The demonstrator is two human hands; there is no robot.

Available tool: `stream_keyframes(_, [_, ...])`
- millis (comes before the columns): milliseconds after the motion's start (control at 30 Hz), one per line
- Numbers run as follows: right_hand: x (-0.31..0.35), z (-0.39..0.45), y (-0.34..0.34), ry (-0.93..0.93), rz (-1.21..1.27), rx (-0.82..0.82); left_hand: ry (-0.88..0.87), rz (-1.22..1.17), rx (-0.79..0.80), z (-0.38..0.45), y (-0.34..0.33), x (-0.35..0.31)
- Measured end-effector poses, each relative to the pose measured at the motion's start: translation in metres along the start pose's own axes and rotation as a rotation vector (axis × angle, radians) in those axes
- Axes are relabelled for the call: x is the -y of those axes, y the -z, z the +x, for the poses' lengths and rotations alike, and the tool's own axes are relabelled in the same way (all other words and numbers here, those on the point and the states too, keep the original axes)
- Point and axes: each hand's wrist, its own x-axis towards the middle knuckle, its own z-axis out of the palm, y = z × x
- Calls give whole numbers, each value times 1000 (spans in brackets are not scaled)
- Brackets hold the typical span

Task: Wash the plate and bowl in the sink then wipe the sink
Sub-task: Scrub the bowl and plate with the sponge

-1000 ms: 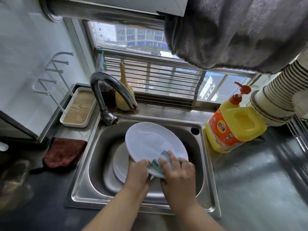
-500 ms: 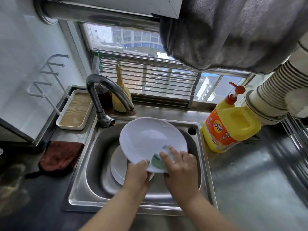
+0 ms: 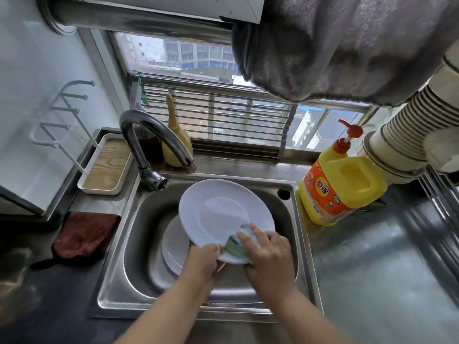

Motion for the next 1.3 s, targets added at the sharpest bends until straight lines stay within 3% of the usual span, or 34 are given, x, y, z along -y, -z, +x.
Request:
stream_keyframes(100, [-46,-1,7,194,-85,-19,137,206,138,15,32,-39])
stream_keyframes(167, [-67,10,20,154,-143,-53,177,230,198,23,44,-53])
stream_keyframes(367, [-14,14,7,-30,-83,-65,-84,-118,-42,9,-6,1])
stream_keyframes(500, [-9,2,-3,34,-39,21,26,47,-6,5,2,-15])
stream_keyframes(600, [-45,6,10,151,-111,-24,102,253,165,15,32,-60])
stream_keyframes(667, [-57,14,17,96,-153,-39,87,229,209,14,34,-69])
stream_keyframes(767, [-34,19,12,-26,-144,-68,-18,32,96,10,11,-39])
stream_keyframes(867, [-6,15,1,-64,-68,-34,4,-47,60,10,-2,-5])
stream_keyframes(933, [-14,10,0,4,-63,17,53,27,62,14,14,-19])
stream_keyframes(1067, [-51,11,14,50,-121,4,116,223,222,25,51,-60])
stream_keyframes(1133, [-44,17,18,-15,-94,-18,18,82,176,20,41,-50])
stream_keyframes(1200, [-18,21,15,-45,-58,-47,-95,-54,12,12,15,-24])
stream_keyframes(1300, [16,15,6,-93,23,26,-101,-100,-53,1,-7,8])
